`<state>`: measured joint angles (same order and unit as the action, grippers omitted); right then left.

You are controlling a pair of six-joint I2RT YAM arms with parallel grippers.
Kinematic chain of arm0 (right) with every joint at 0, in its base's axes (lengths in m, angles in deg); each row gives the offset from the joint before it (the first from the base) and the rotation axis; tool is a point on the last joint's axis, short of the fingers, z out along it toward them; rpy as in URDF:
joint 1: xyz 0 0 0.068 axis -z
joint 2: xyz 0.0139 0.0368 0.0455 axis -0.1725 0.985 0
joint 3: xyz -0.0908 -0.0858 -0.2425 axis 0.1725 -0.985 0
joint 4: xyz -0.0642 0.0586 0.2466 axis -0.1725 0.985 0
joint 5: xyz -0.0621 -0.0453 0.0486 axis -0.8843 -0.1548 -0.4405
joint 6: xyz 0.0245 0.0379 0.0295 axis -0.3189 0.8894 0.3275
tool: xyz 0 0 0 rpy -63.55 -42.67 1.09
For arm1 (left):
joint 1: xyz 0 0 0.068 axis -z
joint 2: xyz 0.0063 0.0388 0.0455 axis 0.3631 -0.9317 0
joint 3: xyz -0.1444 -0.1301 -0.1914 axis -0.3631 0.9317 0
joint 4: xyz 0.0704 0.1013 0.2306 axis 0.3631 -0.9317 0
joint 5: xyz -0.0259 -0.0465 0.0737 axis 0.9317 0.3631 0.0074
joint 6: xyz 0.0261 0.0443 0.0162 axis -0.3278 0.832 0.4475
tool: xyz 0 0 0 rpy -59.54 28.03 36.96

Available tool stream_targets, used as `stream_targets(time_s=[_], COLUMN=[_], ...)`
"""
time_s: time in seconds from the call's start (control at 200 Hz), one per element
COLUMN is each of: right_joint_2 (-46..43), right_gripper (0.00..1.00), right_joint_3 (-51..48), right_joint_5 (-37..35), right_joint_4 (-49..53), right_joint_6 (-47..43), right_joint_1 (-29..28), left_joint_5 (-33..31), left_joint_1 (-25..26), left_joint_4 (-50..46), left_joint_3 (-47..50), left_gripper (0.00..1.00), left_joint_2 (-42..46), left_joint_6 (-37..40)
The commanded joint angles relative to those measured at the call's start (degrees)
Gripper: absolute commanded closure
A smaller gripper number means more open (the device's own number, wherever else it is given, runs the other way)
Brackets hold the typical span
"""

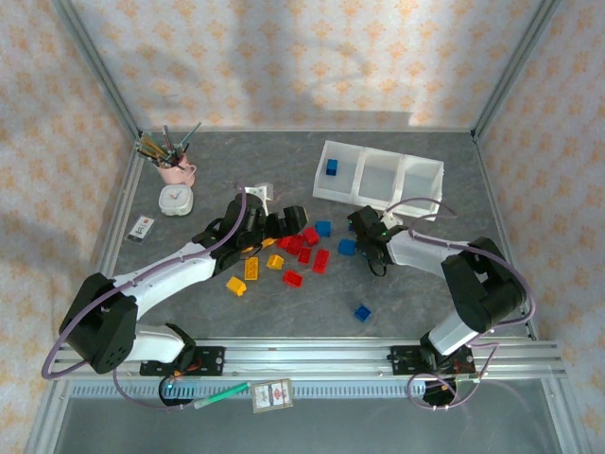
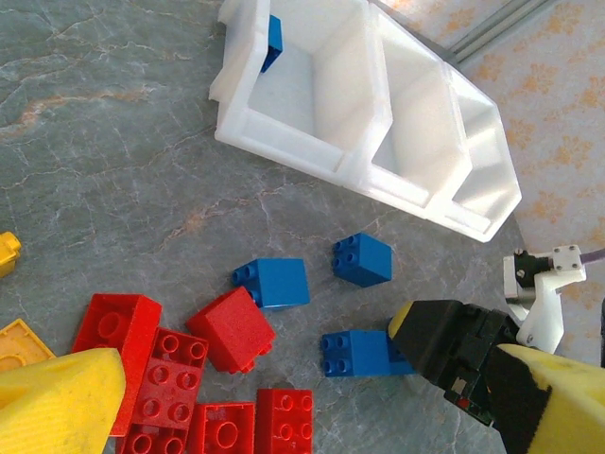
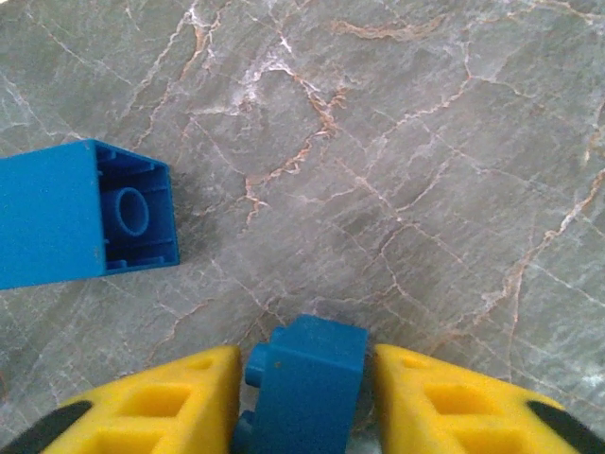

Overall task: Sort the legos into containers by color
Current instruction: Pick up the lego from the center of the table.

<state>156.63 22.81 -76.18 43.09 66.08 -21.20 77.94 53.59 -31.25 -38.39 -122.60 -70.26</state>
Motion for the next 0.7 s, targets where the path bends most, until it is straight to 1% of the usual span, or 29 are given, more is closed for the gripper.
stream_targets(time_s=[0.0,0.15,0.315,0.455,0.561,0.696], right_joint_2=[-0.36,-1.30,-3.67,-4.40,-2.15,4.58], right_gripper=[0.67,0.77,0.80,0.80,0.79,0.79], right_joint_3=[0.27,1.12,3.99,9.19,13.66,22.17], right_joint_5=[-0.85,-1.50,-2.90,-3.05,-2.71,-2.04], right_joint_4=[-0.23,0.85,3.29,4.38,3.14,2.47], right_joint_6=[-0.07,-1.81,-5.23,-10.07,-13.65,-18.94], right_joint_1=[0.02,0.20,0.19,0.19,0.17,0.37], left_joint_5=[-1.50,-1.96,-1.43,-3.43,-5.34,-6.33], left_joint_1=[0.64,0.67,0.71,0.58,0.02,-1.43], left_joint_4=[-1.33,-1.42,-1.68,-3.14,-4.43,-5.53], left_joint_3=[-2.14,-2.02,-2.83,-4.03,-5.26,-6.97], left_gripper=[0.01,0.01,0.01,0.01,0.01,0.01], left_joint_2=[0.38,0.71,1.16,1.90,2.05,1.65], left_joint_6=[0.20,0.20,0.28,1.49,2.52,3.17])
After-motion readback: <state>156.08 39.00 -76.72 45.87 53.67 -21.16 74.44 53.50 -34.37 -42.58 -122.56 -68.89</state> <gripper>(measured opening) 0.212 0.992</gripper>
